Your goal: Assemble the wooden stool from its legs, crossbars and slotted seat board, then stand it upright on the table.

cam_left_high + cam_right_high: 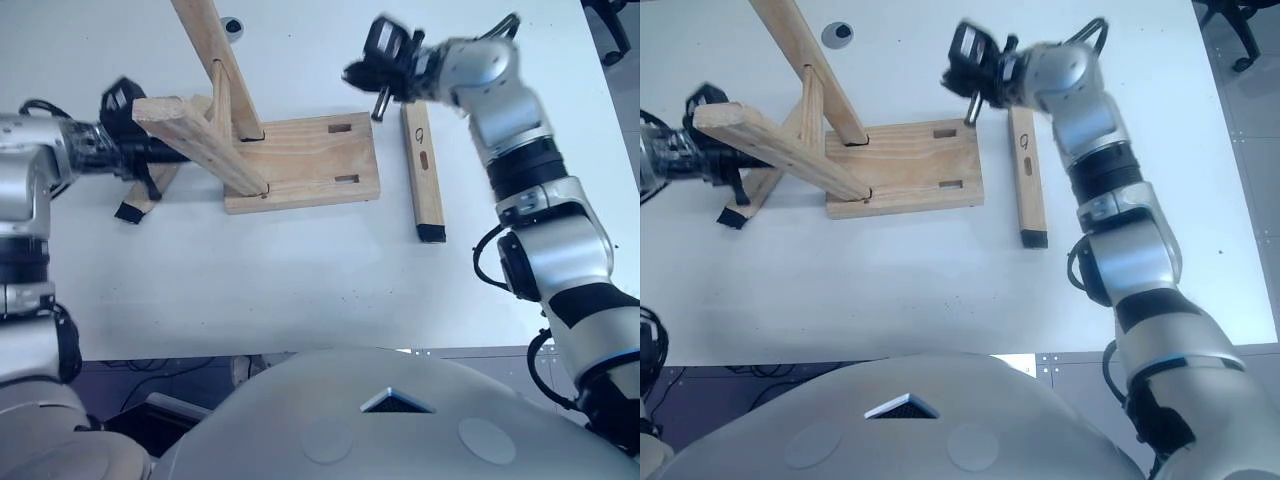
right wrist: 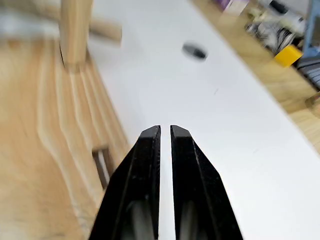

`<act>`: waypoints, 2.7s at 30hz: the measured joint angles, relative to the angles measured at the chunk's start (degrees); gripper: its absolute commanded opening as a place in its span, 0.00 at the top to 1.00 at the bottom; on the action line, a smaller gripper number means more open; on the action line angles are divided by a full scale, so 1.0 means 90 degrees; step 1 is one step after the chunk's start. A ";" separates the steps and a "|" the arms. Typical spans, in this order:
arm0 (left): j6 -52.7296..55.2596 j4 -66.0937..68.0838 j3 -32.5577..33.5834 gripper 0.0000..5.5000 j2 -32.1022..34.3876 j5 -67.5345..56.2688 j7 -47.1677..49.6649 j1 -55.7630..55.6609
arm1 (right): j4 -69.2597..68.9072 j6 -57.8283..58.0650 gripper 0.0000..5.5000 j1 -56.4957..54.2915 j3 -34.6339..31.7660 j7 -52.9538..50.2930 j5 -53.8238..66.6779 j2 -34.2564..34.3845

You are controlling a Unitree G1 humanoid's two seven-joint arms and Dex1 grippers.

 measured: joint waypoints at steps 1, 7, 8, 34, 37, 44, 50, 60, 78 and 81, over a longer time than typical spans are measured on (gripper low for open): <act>0.0259 -0.0647 0.0107 1.00 0.0199 -0.0197 -0.0031 0.0565 | 0.0569 -0.0316 0.94 -0.0059 0.0120 -0.0056 -0.0156 0.0100; 0.0988 -0.2189 -0.0551 1.00 -0.0017 -0.0516 0.0494 0.1623 | 0.1812 -0.0984 0.94 -0.0617 0.0169 0.0332 -0.0327 0.0200; 0.1006 -0.2190 -0.0678 1.00 -0.0112 -0.0477 0.0622 0.1631 | 0.1869 -0.1025 0.94 -0.0645 0.0177 0.0356 -0.0335 0.0198; -0.0081 0.1092 -0.1058 1.00 -0.2162 0.0509 0.2705 -0.0598 | 0.0227 -0.0591 1.00 0.0196 0.0529 0.2009 -0.0688 -0.0157; -0.0266 0.1711 -0.0988 1.00 -0.2499 0.0691 0.3002 -0.0975 | -0.0930 0.0083 1.00 0.0850 0.0516 0.2004 -0.0548 -0.0255; -0.0473 0.2006 -0.0930 1.00 -0.2595 0.1000 0.3143 -0.1126 | -0.2693 0.1182 1.00 0.1860 0.0491 0.1588 -0.0284 -0.0256; 0.0004 0.1218 -0.0025 1.00 -0.2554 0.0325 0.3069 -0.0825 | -0.3818 0.2712 0.85 0.2597 -0.1173 0.0455 0.1162 0.0221; -0.0676 0.0402 0.1055 1.00 -0.2701 0.0514 0.4784 -0.0606 | -0.4596 0.4334 0.57 0.3018 -0.3177 -0.1232 0.1780 -0.0877; -0.2055 0.0362 0.3057 1.00 -0.3549 0.0794 0.7622 0.0657 | -0.5754 0.6353 0.33 0.4383 -0.2614 -0.0051 0.2180 -0.3317; -0.2132 0.0347 0.3027 1.00 -0.3563 0.0756 0.7617 0.0504 | -0.5688 0.6134 0.38 0.4533 -0.2564 -0.0223 0.2132 -0.3310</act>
